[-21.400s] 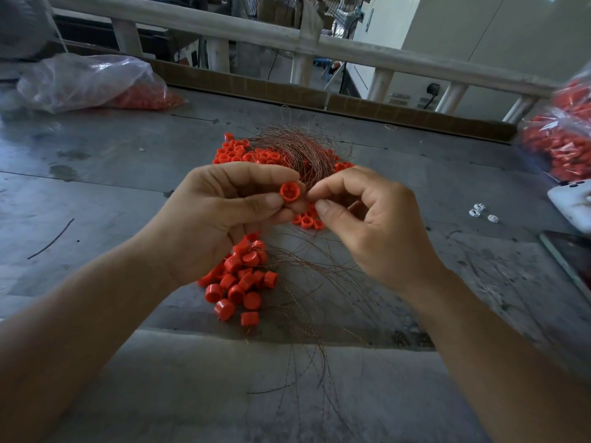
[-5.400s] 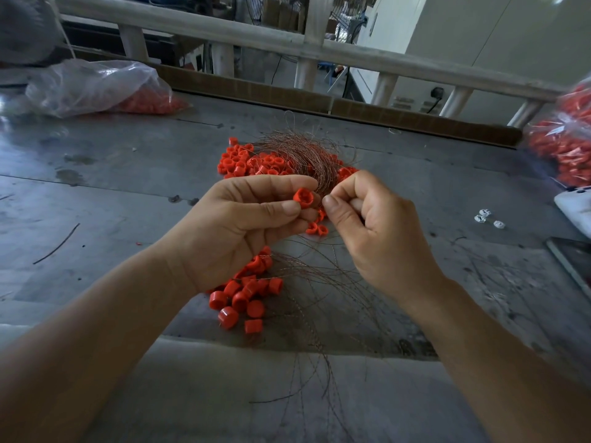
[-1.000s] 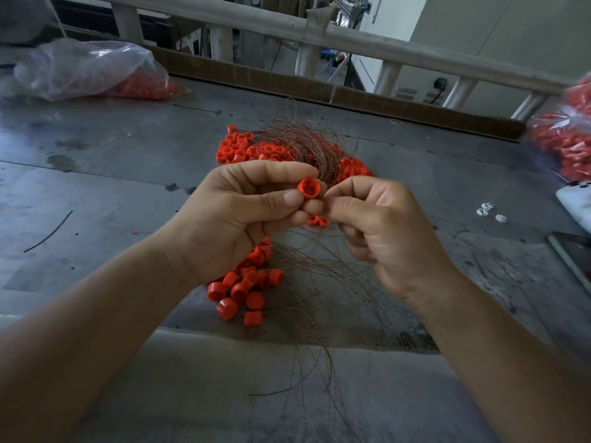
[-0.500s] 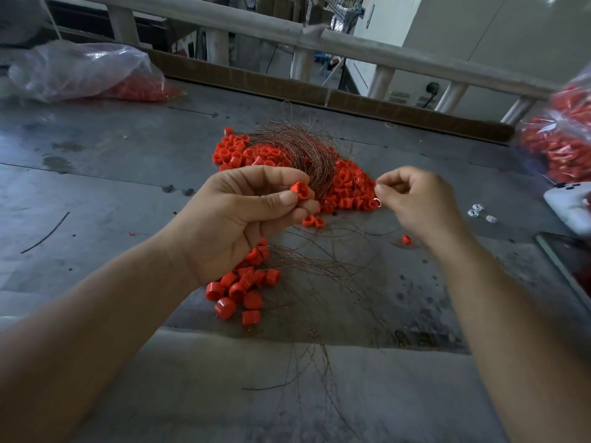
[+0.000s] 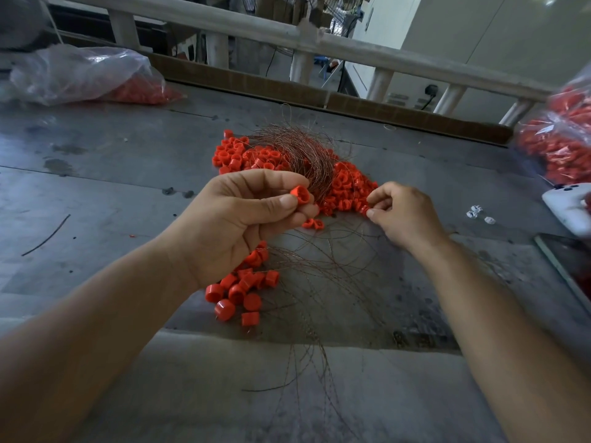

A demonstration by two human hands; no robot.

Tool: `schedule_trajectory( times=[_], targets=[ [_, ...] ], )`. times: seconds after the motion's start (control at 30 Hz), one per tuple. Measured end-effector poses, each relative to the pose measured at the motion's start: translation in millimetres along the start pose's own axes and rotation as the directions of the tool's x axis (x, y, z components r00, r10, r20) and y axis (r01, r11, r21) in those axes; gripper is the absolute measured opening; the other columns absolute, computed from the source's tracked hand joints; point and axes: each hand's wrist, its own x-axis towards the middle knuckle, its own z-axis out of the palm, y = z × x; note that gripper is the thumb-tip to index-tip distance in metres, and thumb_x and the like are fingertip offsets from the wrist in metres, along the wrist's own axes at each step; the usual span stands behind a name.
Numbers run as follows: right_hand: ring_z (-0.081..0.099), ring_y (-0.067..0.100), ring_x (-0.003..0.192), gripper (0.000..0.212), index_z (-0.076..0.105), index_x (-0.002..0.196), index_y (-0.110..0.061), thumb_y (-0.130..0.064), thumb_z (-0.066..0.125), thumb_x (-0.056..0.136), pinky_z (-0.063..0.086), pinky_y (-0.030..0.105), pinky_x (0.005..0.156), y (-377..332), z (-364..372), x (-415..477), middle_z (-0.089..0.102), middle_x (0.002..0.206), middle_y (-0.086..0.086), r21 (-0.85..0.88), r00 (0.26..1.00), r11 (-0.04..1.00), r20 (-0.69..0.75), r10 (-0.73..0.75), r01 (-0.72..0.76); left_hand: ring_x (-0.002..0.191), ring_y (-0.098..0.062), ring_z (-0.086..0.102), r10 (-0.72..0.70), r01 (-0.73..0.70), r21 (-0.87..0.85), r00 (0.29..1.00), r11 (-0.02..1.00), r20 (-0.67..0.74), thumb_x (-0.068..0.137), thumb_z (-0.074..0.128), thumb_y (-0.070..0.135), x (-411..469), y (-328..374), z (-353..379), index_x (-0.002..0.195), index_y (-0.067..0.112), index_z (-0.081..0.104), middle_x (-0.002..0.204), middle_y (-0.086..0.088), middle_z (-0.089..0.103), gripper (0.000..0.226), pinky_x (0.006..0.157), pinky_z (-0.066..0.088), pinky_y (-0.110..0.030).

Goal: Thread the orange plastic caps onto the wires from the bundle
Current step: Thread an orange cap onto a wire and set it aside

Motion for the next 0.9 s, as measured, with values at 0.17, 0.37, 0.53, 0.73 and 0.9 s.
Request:
schedule_trajectory(
  times=[0.17, 0.37, 0.53, 0.73, 0.9],
  targets=[
    [0.054, 0.004, 0.065, 0.017, 0.061, 0.073, -0.023, -0.009, 0.064, 0.082, 0.039, 0.008, 0.062, -5.8, -10.9, -1.7, 0.056, 0.067, -0.012, 0.214, 0.996, 0.977, -0.089, -0.002, 0.021, 0.068, -0.015, 0.070, -0.004, 0.005, 0.006, 1.000, 1.000, -0.015, 0.065, 0.056, -0.002, 0.0, 0.1, 0.8, 0.073, 0.006, 0.073, 0.072, -0.009, 0.070, 0.020, 0.059, 0.055, -0.018],
    [0.061, 0.003, 0.058, 0.022, 0.063, 0.078, -0.015, 0.004, 0.056, 0.085, 0.048, 0.013, 0.059, -42.7, -23.2, -24.5, 0.064, 0.063, -0.005, 0.768, 0.994, 0.640, 0.045, -0.099, 0.029, 0.067, -0.016, 0.070, -0.004, 0.005, 0.036, 1.000, 0.999, -0.028, 0.063, 0.057, -0.002, -0.3, -0.2, 1.8, 0.072, 0.006, 0.074, 0.071, -0.010, 0.070, 0.020, 0.058, 0.055, -0.018],
    [0.062, 0.010, 0.056, 0.014, 0.060, 0.080, -0.005, 0.002, 0.050, 0.086, 0.050, 0.018, 0.058, -62.7, -18.7, -40.1, 0.065, 0.059, 0.000, 0.869, 0.949, 0.478, 0.246, -0.195, -0.127, 0.066, -0.016, 0.070, -0.006, 0.009, 0.071, 0.999, 0.997, -0.033, 0.063, 0.057, -0.002, 0.5, -0.7, 1.2, 0.071, 0.007, 0.074, 0.070, -0.010, 0.070, 0.020, 0.057, 0.055, -0.018],
    [0.063, 0.009, 0.060, 0.015, 0.062, 0.082, -0.007, 0.002, 0.051, 0.085, 0.051, 0.018, 0.058, -66.4, -15.8, -44.4, 0.065, 0.061, -0.001, 0.870, 0.935, 0.481, 0.253, -0.247, -0.108, 0.069, -0.017, 0.070, -0.011, 0.014, 0.086, 0.999, 0.996, -0.037, 0.063, 0.059, -0.002, 1.8, -1.7, -1.0, 0.072, 0.007, 0.074, 0.073, -0.011, 0.071, 0.020, 0.058, 0.054, -0.018],
    [0.062, 0.005, 0.064, 0.022, 0.063, 0.081, -0.013, 0.005, 0.052, 0.085, 0.049, 0.014, 0.066, -64.5, -18.5, -44.2, 0.064, 0.071, 0.000, 0.836, 0.949, 0.548, 0.190, -0.252, -0.022, 0.070, -0.016, 0.070, -0.012, 0.015, 0.100, 1.000, 0.995, -0.025, 0.063, 0.058, -0.001, 1.4, -1.5, -1.3, 0.072, 0.008, 0.074, 0.072, -0.009, 0.071, 0.020, 0.059, 0.055, -0.018]
  ],
)
